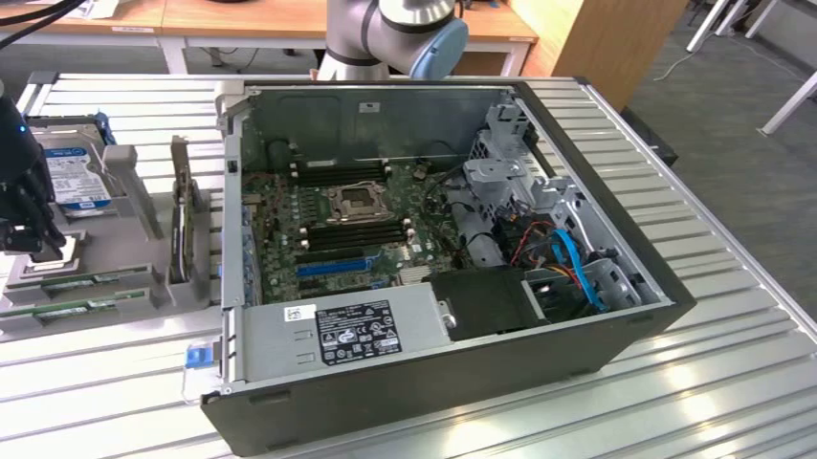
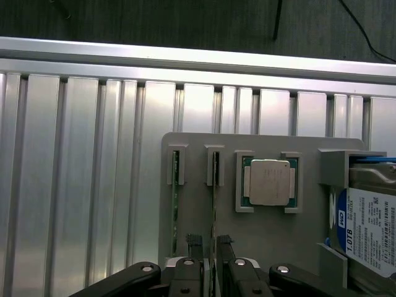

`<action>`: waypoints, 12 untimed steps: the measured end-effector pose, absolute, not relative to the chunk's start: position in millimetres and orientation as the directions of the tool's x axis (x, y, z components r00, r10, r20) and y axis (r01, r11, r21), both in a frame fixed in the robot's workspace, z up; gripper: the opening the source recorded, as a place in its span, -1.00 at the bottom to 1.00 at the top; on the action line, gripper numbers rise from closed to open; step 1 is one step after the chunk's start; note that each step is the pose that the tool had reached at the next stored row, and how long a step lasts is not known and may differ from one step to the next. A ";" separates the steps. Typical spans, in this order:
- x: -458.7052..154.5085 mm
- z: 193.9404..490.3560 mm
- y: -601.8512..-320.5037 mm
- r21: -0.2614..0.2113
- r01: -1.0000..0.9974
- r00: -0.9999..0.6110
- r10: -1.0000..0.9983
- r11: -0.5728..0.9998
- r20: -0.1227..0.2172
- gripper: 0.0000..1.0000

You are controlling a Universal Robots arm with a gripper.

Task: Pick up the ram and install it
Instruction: 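Pick up the ram and move it above insertion slot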

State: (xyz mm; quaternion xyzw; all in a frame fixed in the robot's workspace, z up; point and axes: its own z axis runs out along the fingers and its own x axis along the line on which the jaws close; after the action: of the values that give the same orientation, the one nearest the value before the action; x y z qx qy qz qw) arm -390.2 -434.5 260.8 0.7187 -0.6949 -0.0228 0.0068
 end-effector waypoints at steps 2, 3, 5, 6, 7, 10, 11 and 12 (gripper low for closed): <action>-390.2 260.8 -434.5 0.042 -0.999 0.033 -0.999 -0.034 -0.023 -0.53; -390.2 260.8 -434.5 0.042 -0.999 0.033 -0.999 -0.034 -0.023 -0.53; -390.3 260.7 -434.6 0.041 -0.999 0.033 -0.999 -0.034 -0.023 -0.53; -390.3 260.7 -434.8 0.041 -0.999 0.033 -0.999 -0.034 -0.023 -0.53; -390.3 260.8 -435.2 0.041 -0.999 0.033 -0.999 -0.034 -0.023 -0.53; -390.3 260.8 -436.8 0.042 -0.999 0.033 -0.999 -0.034 -0.023 -0.53; -390.3 260.8 -437.5 0.041 -0.999 0.033 -0.999 -0.034 -0.023 -0.53; -390.3 260.8 -438.1 0.042 -0.999 0.033 -0.999 -0.034 -0.023 -0.53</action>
State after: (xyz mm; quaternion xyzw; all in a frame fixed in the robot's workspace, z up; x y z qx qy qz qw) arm -390.3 -438.1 260.8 0.7187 -0.6949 -0.0228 0.0069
